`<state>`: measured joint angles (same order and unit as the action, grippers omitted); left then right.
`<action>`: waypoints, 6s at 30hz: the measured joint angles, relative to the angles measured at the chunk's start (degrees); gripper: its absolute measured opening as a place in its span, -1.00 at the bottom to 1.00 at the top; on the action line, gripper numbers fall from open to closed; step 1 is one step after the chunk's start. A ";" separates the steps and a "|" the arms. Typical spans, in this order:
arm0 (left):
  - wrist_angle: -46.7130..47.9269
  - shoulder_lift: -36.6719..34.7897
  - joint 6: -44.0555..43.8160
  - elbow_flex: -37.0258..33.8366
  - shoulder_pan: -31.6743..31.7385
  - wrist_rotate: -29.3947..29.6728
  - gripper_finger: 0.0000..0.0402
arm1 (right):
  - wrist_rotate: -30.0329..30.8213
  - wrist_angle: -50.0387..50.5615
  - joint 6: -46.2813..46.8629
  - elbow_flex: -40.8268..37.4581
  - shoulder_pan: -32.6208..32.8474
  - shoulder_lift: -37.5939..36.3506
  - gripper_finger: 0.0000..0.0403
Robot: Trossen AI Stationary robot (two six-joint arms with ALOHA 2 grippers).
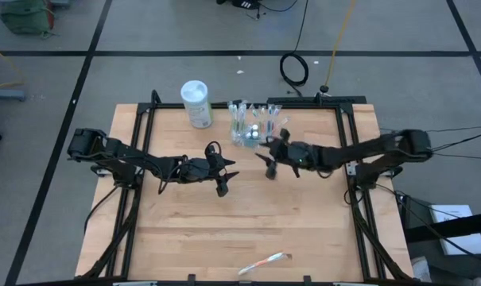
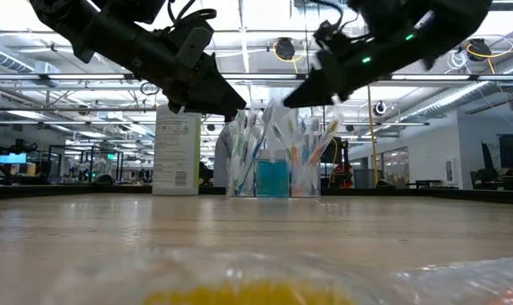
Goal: Pick & Place toothbrushing station
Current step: Put the orange toothbrush into the transparent organizer
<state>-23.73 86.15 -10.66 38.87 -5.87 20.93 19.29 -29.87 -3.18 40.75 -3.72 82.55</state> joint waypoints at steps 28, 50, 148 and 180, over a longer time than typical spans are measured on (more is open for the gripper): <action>-1.62 0.00 -2.03 -0.02 0.04 0.02 -0.01 | -28.66 4.31 14.76 -0.04 34.19 15.36 -0.15; -1.77 0.00 -5.45 -0.02 -5.72 -1.73 -0.01 | -6.83 -5.73 10.83 3.87 45.24 30.12 -0.46; -27.04 19.87 34.42 21.75 3.61 -18.07 -0.83 | -27.97 -12.92 -20.00 -30.38 -1.58 -35.61 -0.75; 33.50 19.62 8.84 48.32 17.74 -7.07 -0.93 | -7.34 -3.08 -13.33 -30.38 -1.54 -35.37 -0.06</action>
<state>9.77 105.77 -1.81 87.19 11.88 13.86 11.94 -32.94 -16.51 10.37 -5.26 47.18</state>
